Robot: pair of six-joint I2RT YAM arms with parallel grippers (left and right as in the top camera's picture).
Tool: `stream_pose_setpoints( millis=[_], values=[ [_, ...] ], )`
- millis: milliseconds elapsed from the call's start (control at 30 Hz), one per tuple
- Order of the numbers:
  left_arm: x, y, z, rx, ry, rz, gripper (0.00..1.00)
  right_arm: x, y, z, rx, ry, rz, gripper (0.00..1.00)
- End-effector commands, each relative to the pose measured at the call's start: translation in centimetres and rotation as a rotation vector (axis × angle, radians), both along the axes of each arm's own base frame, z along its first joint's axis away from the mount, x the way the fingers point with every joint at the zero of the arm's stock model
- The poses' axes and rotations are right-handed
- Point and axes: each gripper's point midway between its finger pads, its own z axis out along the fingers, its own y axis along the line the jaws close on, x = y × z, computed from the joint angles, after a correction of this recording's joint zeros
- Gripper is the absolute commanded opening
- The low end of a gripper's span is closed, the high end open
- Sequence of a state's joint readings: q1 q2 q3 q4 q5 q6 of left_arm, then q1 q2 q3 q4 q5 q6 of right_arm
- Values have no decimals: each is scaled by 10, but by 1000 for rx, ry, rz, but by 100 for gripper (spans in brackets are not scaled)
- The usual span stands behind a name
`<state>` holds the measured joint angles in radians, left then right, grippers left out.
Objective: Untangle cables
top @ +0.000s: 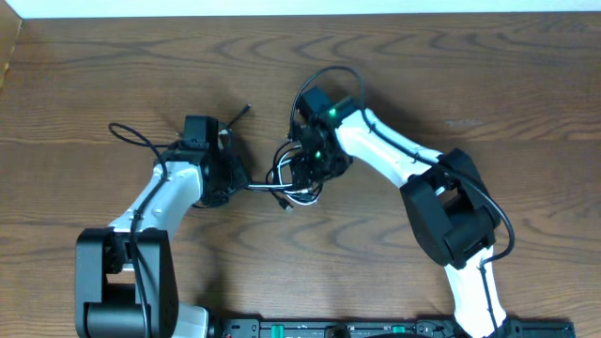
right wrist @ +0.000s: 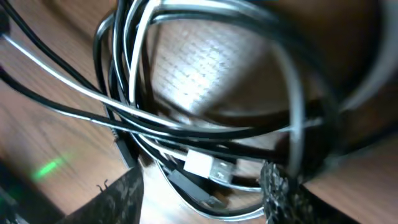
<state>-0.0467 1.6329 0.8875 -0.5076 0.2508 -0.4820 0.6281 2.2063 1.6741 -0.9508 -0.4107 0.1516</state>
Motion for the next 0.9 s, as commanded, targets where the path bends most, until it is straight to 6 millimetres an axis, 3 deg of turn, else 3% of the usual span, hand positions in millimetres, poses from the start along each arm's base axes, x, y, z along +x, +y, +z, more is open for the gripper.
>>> stream_pose_setpoints(
  millis=[0,100,233,333,433,567,700,867],
  values=[
    [23,-3,37,-6,-43,-55,58,23,-4,18,-12,-64,4,57],
    [34,-6,65,7,-69,-114,58,23,-22,36,-57,5,-73,59],
    [44,-18,75,16,-130,-218,58,21,-37,37,-89,54,-111,58],
    [43,-32,71,28,-139,-319,58,15,-46,27,-126,114,-204,41],
    [41,-51,63,38,-143,-425,58,11,-49,13,-150,153,-293,31],
    [41,-72,45,39,-127,-497,58,2,-50,-3,-170,181,-336,39],
    [44,-78,19,40,-89,-513,58,-6,-47,-14,-184,198,-362,43],
    [45,-79,-11,39,-35,-515,58,-1,-41,-22,-168,155,-364,40]
  ],
)
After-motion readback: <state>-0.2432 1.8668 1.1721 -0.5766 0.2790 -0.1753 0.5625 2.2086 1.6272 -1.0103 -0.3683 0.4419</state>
